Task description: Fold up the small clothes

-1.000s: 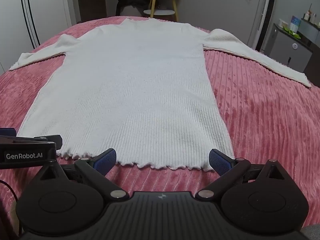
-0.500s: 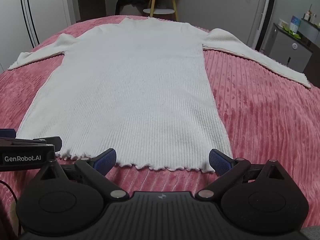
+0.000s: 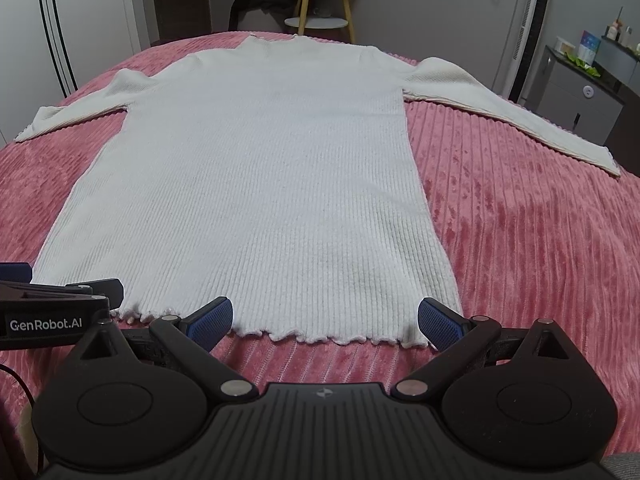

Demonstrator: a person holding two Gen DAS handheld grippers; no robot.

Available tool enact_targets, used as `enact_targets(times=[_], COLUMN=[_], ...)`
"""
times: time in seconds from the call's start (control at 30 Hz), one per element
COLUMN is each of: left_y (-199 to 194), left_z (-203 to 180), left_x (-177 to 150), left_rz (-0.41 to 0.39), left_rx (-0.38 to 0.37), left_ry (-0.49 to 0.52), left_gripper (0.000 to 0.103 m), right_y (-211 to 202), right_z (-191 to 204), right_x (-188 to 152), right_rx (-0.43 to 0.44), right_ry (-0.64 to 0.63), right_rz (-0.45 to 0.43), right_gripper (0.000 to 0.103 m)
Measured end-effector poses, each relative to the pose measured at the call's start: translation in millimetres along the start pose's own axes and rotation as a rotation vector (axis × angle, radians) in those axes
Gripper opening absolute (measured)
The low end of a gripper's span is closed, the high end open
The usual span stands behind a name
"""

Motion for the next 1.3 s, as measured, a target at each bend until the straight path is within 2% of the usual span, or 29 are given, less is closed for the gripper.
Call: enact_targets(times=[1.3], left_y=[1.5], left_z=[-0.9], left_x=[0.2], left_rz=[0.013], left_rx=[-0.005], left_ry=[-0.006], left_gripper=[0.103], right_y=[-0.6], right_z=[-1.2], right_x=[1.6], right_rx=[0.005], right_ry=[0.009], right_rz=[0.001], right_gripper=[0.099])
Point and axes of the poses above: each gripper's, at about its wrist camera, not at the fingertips, and y roughly the way its jaws point, z to its left, x to its top, the point moved 3 cm from there along y, roughly the way its jaws point, and after that the axes turned 5 degrees about z, right-handed, at the moved point
